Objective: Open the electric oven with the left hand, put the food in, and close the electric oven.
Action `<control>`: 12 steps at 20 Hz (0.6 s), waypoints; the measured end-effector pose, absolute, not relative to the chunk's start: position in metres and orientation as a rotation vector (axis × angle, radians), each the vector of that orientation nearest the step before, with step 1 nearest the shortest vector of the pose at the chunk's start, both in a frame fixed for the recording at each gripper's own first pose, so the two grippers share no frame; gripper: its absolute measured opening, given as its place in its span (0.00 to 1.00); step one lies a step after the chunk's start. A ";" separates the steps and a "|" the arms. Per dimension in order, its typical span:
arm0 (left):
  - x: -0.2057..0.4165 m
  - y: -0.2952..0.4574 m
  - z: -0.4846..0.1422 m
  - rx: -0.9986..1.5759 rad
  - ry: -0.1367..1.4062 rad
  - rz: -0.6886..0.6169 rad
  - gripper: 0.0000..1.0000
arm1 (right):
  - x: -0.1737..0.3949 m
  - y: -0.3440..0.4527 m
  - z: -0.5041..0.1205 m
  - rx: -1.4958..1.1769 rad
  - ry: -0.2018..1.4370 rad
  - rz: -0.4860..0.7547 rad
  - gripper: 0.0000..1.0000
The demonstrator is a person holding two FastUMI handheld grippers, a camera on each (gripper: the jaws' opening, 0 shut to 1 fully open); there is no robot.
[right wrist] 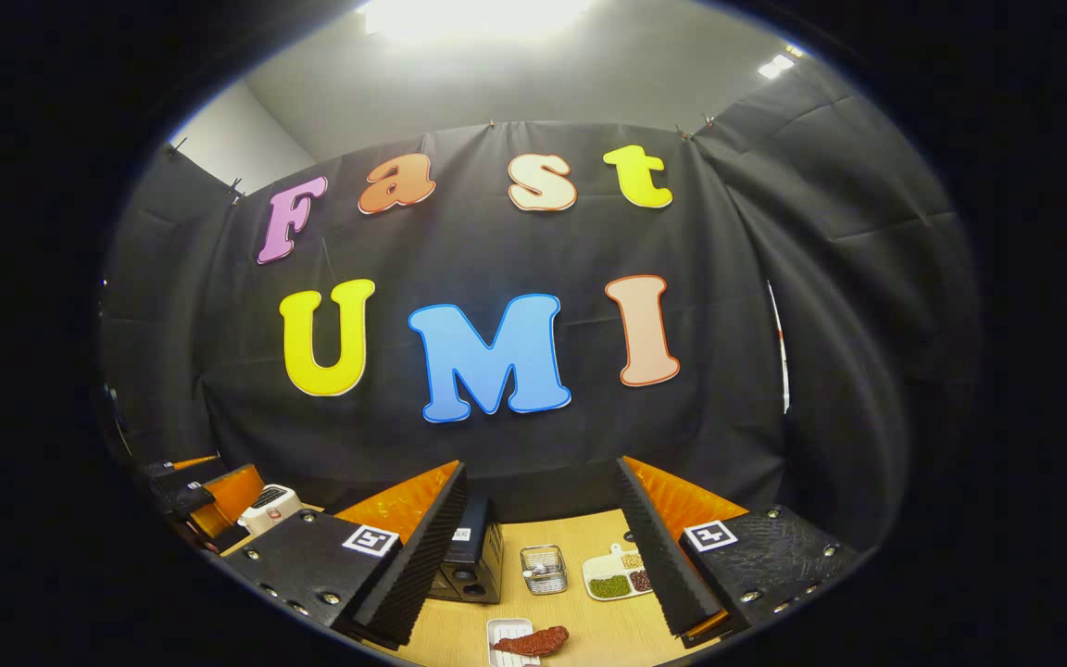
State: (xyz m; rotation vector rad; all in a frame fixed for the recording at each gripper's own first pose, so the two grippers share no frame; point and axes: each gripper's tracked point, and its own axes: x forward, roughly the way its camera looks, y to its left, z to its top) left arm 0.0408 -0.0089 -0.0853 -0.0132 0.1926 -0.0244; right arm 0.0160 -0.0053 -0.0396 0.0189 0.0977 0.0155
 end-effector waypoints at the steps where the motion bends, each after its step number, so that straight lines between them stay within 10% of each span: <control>1: 0.046 -0.008 -0.097 -0.014 0.214 -0.023 0.95 | 0.017 -0.007 -0.041 0.010 0.100 0.011 0.96; 12: 0.104 -0.009 -0.247 0.025 0.504 -0.060 0.92 | 0.018 -0.014 -0.060 -0.036 0.162 -0.009 0.96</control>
